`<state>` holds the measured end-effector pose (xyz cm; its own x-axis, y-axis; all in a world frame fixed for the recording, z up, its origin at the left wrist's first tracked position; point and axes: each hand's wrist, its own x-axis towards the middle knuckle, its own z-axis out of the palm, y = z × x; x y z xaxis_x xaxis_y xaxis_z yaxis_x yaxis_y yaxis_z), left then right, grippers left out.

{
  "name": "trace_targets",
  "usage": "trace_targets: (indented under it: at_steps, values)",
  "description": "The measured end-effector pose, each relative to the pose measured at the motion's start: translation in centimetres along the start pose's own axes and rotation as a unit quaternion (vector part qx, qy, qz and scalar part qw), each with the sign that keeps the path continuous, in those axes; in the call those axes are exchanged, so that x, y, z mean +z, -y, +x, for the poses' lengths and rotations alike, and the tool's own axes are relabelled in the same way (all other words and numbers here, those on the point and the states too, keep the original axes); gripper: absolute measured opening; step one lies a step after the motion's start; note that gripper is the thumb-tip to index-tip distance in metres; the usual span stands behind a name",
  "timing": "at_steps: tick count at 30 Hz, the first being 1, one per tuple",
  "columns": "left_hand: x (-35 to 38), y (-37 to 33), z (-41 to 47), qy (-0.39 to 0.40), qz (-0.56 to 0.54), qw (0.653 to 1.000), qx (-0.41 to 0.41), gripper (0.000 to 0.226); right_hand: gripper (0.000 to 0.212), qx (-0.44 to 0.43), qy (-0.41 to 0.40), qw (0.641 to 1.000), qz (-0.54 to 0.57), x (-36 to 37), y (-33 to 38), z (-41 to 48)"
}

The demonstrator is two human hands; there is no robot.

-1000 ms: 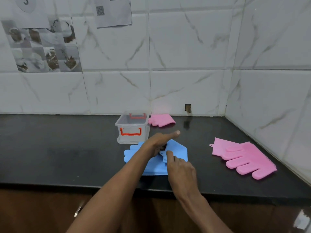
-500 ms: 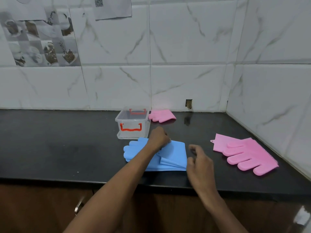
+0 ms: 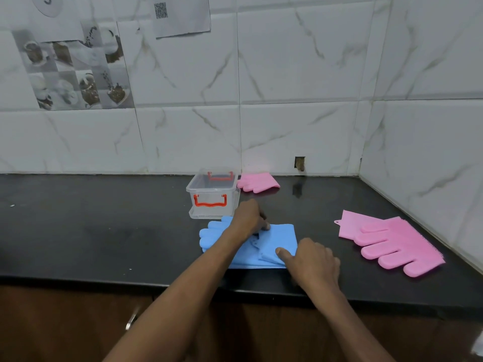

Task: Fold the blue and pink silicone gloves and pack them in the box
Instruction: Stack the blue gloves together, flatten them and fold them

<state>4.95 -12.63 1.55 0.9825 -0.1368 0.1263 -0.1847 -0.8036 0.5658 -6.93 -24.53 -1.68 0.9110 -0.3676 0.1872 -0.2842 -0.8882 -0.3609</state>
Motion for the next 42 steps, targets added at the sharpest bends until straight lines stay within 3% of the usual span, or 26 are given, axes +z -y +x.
trace_targets:
  at_steps: [3,6,7,9,11,13,16,17,18,20,22,23,25,27,29,31,32,35,38,42]
  values:
    - [0.3,0.5,-1.0,-0.039,0.002,0.999,0.018,0.041,0.054,0.012,0.008,1.0,-0.001,0.0,-0.1,0.0]
    - [0.4,1.0,-2.6,-0.124,0.065,0.984,0.11,0.016,0.054,0.015,0.04,0.999,0.016,-0.4,0.1,0.4]
    - [0.3,1.4,-3.2,-0.12,0.058,0.982,0.131,0.009,0.052,0.014,0.051,0.998,0.025,-0.6,0.3,0.5]
    - [0.2,2.4,-4.0,-0.048,0.021,0.99,0.131,0.015,0.043,0.008,0.061,0.997,0.056,-1.0,0.7,0.7]
    - [-0.4,2.9,-4.6,0.023,-0.034,0.994,0.101,0.022,0.029,-0.009,0.045,0.994,0.098,-1.4,1.5,0.8]
    - [-1.4,2.8,-4.5,0.064,-0.178,0.982,0.027,0.039,0.021,-0.055,-0.008,0.992,0.115,-1.7,2.8,0.6]
    - [-3.6,3.1,-3.7,0.145,-0.359,0.915,-0.117,0.088,0.018,-0.155,-0.095,0.98,0.08,-2.1,5.8,-0.4]
    - [-4.3,3.4,-3.3,0.164,-0.401,0.89,-0.14,0.095,0.02,-0.194,-0.112,0.973,0.059,-2.0,6.8,-1.0]
    - [-4.9,3.9,-3.1,0.178,-0.429,0.872,-0.151,0.093,0.024,-0.235,-0.125,0.963,0.041,-1.7,7.6,-1.5]
    - [-5.3,5.2,-2.9,0.199,-0.454,0.857,-0.144,0.069,0.032,-0.303,-0.132,0.944,0.028,-0.5,8.5,-2.5]
    - [-4.9,6.0,-3.1,0.206,-0.454,0.855,-0.141,0.031,0.045,-0.306,-0.118,0.944,0.031,1.1,8.6,-3.2]
    - [-4.7,6.3,-3.3,0.204,-0.461,0.85,-0.15,0.024,0.054,-0.279,-0.1,0.955,0.032,1.8,8.5,-3.4]
    - [-4.5,6.8,-3.5,0.196,-0.497,0.827,-0.175,0.028,0.068,-0.214,-0.044,0.975,0.033,3.0,8.0,-3.7]
    - [-4.6,7.1,-3.6,0.185,-0.52,0.814,-0.183,0.035,0.07,-0.189,0.021,0.981,0.038,3.6,7.5,-3.8]
    - [-4.9,6.7,-3.6,0.15,-0.454,0.861,-0.175,0.043,0.065,-0.204,0.048,0.978,0.019,3.8,7.2,-4.1]
    - [-5.2,6.0,-3.3,0.06,-0.253,0.958,-0.12,0.048,0.061,-0.215,0.057,0.975,0.008,3.7,7.1,-4.2]
    - [-5.4,5.7,-3.2,0.012,-0.143,0.987,-0.074,0.046,0.06,-0.217,0.059,0.974,0.006,3.7,7.2,-4.1]
    - [-6.2,6.0,-3.0,-0.022,0.023,0.999,-0.013,0.051,0.062,-0.221,0.072,0.973,0.004,3.8,7.3,-3.8]
    - [-6.0,8.1,-3.1,0.027,-0.037,0.999,-0.023,0.047,0.07,-0.247,0.093,0.965,-0.017,4.0,7.5,-3.4]
    - [-6.0,10.0,-3.3,0.024,-0.121,0.991,-0.049,0.036,0.068,-0.327,0.074,0.941,-0.039,4.2,8.3,-2.6]
